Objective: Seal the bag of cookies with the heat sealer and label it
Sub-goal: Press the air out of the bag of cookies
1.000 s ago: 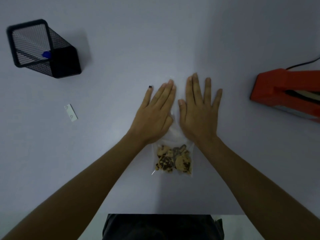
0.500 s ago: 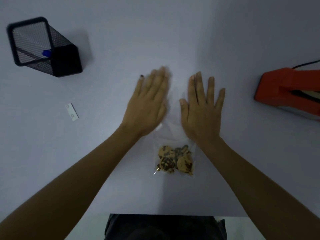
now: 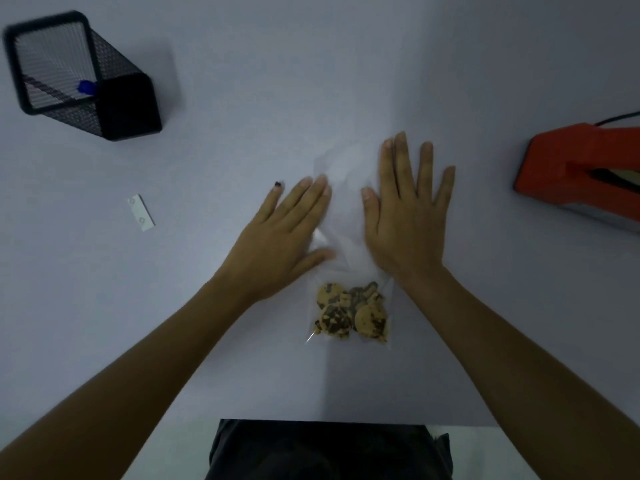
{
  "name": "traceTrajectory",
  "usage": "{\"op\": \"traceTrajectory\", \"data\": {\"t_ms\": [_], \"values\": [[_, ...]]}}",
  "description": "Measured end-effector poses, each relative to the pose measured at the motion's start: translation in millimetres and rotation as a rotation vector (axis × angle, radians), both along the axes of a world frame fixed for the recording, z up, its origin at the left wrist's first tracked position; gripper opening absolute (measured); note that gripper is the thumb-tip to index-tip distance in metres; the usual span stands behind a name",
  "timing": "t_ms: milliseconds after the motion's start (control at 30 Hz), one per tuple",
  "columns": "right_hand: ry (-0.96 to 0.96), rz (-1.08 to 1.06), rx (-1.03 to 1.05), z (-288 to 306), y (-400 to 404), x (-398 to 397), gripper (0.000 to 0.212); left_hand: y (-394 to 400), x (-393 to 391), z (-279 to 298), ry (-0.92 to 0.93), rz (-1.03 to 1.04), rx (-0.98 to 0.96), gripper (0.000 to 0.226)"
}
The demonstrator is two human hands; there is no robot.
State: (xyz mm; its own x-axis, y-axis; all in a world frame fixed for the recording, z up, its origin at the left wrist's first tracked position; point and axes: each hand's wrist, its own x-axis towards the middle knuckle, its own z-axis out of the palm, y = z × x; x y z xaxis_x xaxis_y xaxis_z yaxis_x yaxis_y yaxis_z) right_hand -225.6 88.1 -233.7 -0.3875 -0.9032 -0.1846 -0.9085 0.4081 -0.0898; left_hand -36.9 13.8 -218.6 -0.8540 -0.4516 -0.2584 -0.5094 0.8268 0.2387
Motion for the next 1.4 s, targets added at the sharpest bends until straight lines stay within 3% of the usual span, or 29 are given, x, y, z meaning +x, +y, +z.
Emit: {"op": "traceTrajectory", "data": {"t_ms": [233, 433, 667, 733, 867, 933, 1200, 1400], "values": [[-0.034, 0.01, -0.024, 7.0, 0.8, -2.4, 0.068, -4.2, 5.3, 2.7, -0.071, -0.032, 0.062, 0.104], [-0.054, 0.189, 0.058, 11.8, 35.7, -3.1, 0.1, -3.5, 4.7, 2.5, -0.064, -0.024, 0.063, 0.107], [-0.082, 0.057, 0.125, 18.4, 74.8, -30.4, 0.109, 0.1, 0.6, 4.3, -0.064, 0.014, 0.073, 0.109], [-0.144, 0.032, 0.071, 23.4, 75.2, -27.7, 0.103, 1.0, -0.6, 4.4, -0.073, 0.015, 0.067, 0.109], [-0.247, 0.107, -0.127, 29.6, 39.5, 3.7, 0.066, 1.4, -1.0, 6.1, -0.09, 0.018, 0.069, 0.108], [-0.24, 0.158, -0.14, 26.0, 13.2, 17.0, 0.058, 0.8, -1.1, 7.4, -0.095, 0.017, 0.065, 0.108], [0.005, 0.345, 0.017, 4.5, -18.1, -11.8, 0.056, 1.8, 1.4, 8.1, -0.104, 0.017, 0.089, 0.107], [0.036, 0.078, 0.029, 3.9, -19.3, -42.0, 0.063, 2.6, -0.7, 8.6, -0.108, 0.018, 0.089, 0.109]]}}
